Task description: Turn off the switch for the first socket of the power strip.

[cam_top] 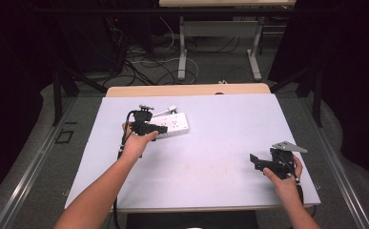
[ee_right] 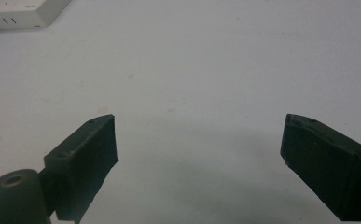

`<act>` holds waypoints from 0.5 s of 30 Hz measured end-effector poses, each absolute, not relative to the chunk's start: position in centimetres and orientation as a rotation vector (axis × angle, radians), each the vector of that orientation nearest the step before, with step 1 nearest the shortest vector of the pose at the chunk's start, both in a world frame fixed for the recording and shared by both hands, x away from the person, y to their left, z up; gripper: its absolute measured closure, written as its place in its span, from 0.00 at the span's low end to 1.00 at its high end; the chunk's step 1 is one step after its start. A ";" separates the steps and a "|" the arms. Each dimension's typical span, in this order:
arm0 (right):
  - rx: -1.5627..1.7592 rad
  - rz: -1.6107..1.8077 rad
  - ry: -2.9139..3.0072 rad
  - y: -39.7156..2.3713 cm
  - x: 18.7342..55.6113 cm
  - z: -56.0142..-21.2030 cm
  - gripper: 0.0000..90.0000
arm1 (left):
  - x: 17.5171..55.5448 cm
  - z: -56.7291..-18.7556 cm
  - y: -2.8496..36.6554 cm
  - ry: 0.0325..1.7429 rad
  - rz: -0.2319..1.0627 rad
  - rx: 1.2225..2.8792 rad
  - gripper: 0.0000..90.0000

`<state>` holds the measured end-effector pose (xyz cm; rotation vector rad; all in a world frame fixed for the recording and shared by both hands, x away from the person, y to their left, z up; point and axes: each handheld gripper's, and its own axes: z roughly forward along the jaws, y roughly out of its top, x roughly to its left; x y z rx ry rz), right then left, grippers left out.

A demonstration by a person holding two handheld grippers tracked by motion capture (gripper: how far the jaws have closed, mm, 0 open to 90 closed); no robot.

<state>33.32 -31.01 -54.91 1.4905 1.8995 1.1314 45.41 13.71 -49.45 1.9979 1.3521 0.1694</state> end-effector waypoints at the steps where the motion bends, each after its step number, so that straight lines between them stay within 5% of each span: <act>1: 1.490 1.131 1.900 -31.0 33.3 -54.9 0.11 | 45.4 -49.4 13.7 1.352 0.169 1.998 0.44; 15: 1.495 1.130 1.900 -30.8 33.2 -54.9 0.12 | 41.6 -49.3 13.0 1.123 0.230 2.081 0.35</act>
